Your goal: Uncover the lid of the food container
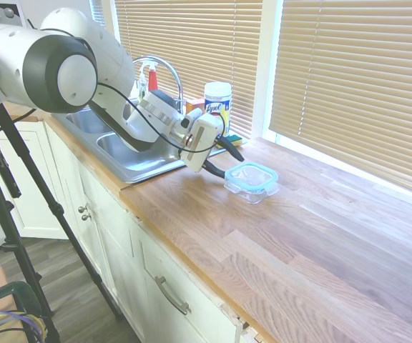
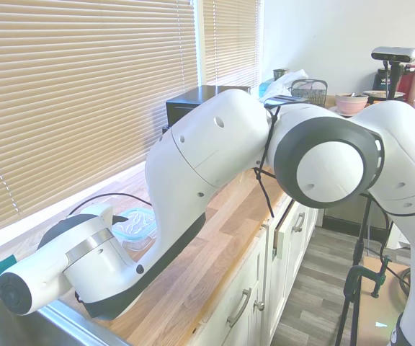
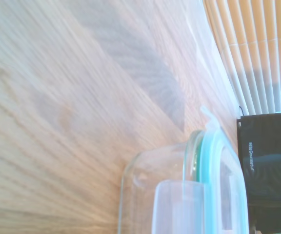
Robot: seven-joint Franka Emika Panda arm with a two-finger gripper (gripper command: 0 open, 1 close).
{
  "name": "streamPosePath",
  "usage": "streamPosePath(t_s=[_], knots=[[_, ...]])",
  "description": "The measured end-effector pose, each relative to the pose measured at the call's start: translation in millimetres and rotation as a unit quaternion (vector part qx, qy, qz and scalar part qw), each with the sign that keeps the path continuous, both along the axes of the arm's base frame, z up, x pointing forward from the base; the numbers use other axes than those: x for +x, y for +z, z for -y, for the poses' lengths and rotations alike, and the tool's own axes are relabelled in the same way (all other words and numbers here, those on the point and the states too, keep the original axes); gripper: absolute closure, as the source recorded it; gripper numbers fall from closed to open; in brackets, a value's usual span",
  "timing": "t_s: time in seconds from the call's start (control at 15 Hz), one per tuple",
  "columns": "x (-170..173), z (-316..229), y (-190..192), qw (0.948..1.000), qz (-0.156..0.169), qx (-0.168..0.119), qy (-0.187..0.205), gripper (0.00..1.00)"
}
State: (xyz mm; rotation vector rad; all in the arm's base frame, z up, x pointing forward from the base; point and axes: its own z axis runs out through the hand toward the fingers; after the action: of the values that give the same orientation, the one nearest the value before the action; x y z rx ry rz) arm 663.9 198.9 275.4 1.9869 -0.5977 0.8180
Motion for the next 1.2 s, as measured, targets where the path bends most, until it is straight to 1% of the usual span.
streamPosePath(t_s=[0.47,1.2], knots=[[-1.7,-1.2,0.1,1.0000,-0.004,-0.005,-0.006,1.00],[-2.6,-4.5,2.4,0.9999,-0.005,-0.003,-0.011,1.00]])
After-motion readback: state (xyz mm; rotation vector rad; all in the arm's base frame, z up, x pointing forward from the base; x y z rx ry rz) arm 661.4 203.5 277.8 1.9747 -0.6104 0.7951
